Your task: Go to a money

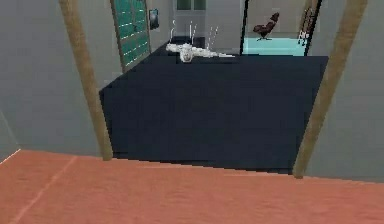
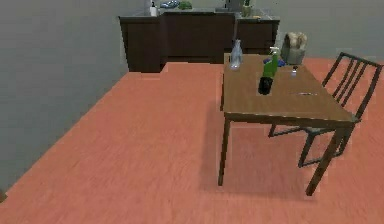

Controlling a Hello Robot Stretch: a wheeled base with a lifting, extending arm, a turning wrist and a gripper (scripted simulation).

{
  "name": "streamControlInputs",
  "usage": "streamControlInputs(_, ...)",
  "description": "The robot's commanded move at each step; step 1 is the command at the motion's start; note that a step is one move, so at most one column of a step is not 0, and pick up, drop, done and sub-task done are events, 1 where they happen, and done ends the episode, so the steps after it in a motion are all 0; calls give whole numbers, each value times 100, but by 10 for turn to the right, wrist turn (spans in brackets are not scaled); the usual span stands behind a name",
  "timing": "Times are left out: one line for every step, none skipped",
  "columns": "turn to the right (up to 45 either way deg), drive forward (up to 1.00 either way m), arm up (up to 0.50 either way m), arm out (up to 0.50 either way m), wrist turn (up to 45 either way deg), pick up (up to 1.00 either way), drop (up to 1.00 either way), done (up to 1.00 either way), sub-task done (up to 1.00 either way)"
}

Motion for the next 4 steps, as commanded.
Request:
streamControlInputs(120,0,0,0,0,0,0,0,0)
streamControlInputs(0,100,0,0,0,0,0,0,0)
streamControlInputs(0,85,0,0,0,0,0,0,0)
streamControlInputs(210,0,0,0,0,0,0,0,0)
